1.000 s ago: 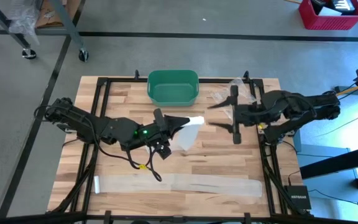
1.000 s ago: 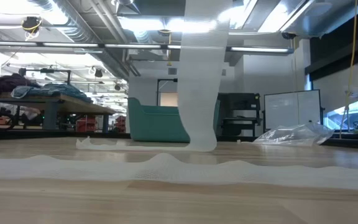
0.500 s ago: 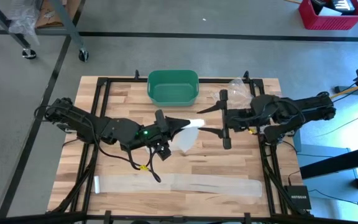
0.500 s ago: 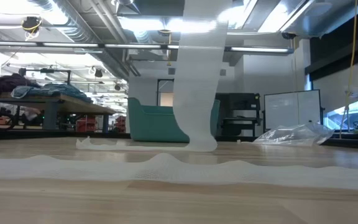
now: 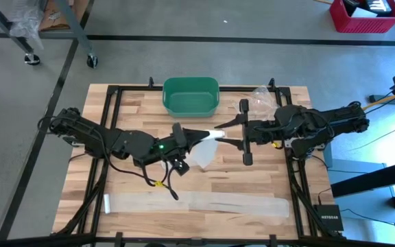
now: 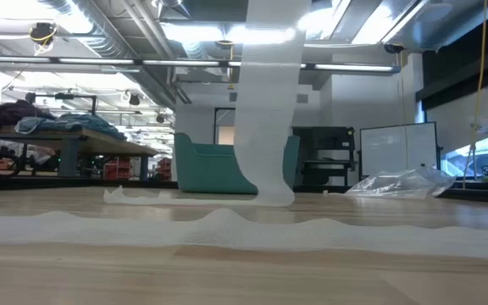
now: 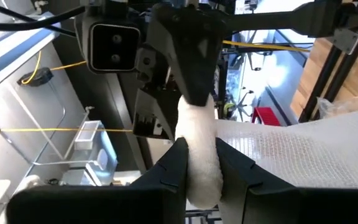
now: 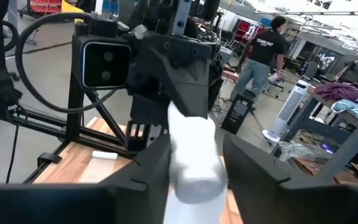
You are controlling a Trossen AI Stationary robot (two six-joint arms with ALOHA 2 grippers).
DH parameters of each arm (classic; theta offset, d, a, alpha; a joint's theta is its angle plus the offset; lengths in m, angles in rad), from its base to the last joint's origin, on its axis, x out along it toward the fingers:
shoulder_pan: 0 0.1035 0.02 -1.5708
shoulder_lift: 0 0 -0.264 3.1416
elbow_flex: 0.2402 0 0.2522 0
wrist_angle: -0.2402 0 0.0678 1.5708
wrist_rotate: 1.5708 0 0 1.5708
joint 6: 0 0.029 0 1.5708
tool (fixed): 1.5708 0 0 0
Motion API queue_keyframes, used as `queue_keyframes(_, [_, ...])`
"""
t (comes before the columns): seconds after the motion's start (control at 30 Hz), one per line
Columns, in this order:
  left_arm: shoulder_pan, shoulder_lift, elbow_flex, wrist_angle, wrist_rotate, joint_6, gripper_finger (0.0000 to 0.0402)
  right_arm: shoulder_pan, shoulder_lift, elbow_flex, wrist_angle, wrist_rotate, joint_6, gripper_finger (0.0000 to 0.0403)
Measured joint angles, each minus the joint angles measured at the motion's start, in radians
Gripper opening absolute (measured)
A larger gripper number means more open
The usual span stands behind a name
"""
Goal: Roll bandage
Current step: Roll the top white bandage
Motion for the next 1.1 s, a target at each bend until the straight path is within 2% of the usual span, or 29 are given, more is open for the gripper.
queue_keyframes(0.3, [0.0, 0.0, 0.0, 0.005, 0.009, -0.036, 0.0052, 0.0, 0.01, 0.0, -0.007, 0.001, -0.004, 0.0042])
queue_keyframes(0.43, [-0.014, 0.0, 0.0, 0.007, -0.032, -0.138, 0.008, 0.0, 0.01, 0.0, -0.01, 0.016, -0.026, 0.0032])
queue_keyframes(0.6, [-0.036, -0.002, 0.0, -0.012, -0.171, -0.362, 0.0138, 0.0, -0.001, 0.0, -0.043, 0.058, -0.03, 0.0042])
queue_keyframes(0.77, [-0.034, -0.027, 0.0, -0.093, -0.18, -0.75, 0.0174, 0.0, -0.005, -0.005, -0.091, 0.134, -0.145, 0.0035])
queue_keyframes(0.83, [-0.016, -0.062, 0.0, -0.199, -0.121, -0.952, 0.0181, 0.0, -0.007, -0.028, -0.075, 0.154, -0.197, 0.0033])
queue_keyframes(0.93, [0.033, -0.109, 0.0, -0.372, 0.077, -1.239, 0.0183, -0.001, -0.006, -0.083, -0.019, 0.178, -0.266, 0.0033])
queue_keyframes(1.0, [0.068, -0.121, 0.0, -0.44, 0.17, -1.358, 0.0183, -0.001, -0.005, -0.123, 0.031, 0.172, -0.313, 0.0033])
queue_keyframes(1.1, [0.103, -0.118, 0.0, -0.468, 0.206, -1.443, 0.0181, -0.001, -0.006, -0.199, 0.146, 0.159, -0.364, 0.0033])
